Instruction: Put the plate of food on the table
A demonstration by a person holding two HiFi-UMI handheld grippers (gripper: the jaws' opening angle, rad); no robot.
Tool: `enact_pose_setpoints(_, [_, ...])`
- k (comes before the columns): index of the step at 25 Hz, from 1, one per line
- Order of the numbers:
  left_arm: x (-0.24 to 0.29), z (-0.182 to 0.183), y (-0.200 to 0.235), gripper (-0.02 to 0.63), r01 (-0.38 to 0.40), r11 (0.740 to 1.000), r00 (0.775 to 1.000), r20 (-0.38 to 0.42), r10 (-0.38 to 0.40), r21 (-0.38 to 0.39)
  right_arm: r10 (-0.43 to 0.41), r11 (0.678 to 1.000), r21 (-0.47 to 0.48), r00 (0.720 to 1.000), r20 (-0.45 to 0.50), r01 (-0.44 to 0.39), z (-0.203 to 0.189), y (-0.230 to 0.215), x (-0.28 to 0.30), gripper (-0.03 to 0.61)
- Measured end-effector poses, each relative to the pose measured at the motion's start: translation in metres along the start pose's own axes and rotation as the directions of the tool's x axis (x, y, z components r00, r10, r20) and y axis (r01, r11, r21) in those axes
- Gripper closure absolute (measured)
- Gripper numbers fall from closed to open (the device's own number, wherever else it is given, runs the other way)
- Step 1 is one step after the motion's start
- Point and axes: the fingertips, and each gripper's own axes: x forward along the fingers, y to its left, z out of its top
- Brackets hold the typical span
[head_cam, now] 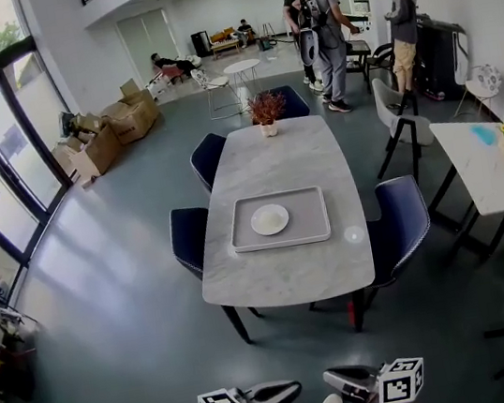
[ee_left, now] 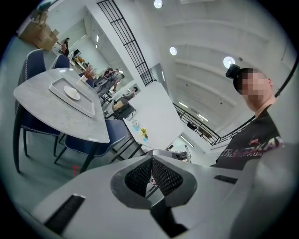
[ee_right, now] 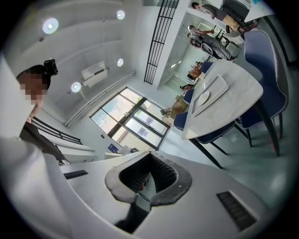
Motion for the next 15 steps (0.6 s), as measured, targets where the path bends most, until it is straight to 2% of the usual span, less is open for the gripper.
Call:
enact_pose_setpoints(7, [-0.018, 0.002, -0.002, 0.606, 0.026, 1.000, 1.000, 0.008, -0.026, 0.000, -0.026, 1.000, -0.018, 1.000, -0.008, 0.025, -0.013, 0.013, 0.013, 0.568])
enact_pose_setpoints(10, [-0.025, 0.005, -0.001, 0.606, 0.036, 0.999, 0.999, 0.001, -0.036, -0.013, 0.002, 1.000, 0.010, 1.000, 0.024, -0.002, -0.017, 0.016, 0.022, 0.569])
enact_pose_setpoints(15, [-0.048, 0.011, 0.003, 0.606, 0.064, 0.998, 0.998, -0.014, -0.064, -0.008, -0.039, 0.999, 0.008, 0.998, 0.043, 0.039, -0.026, 0.027, 0.040, 0.569])
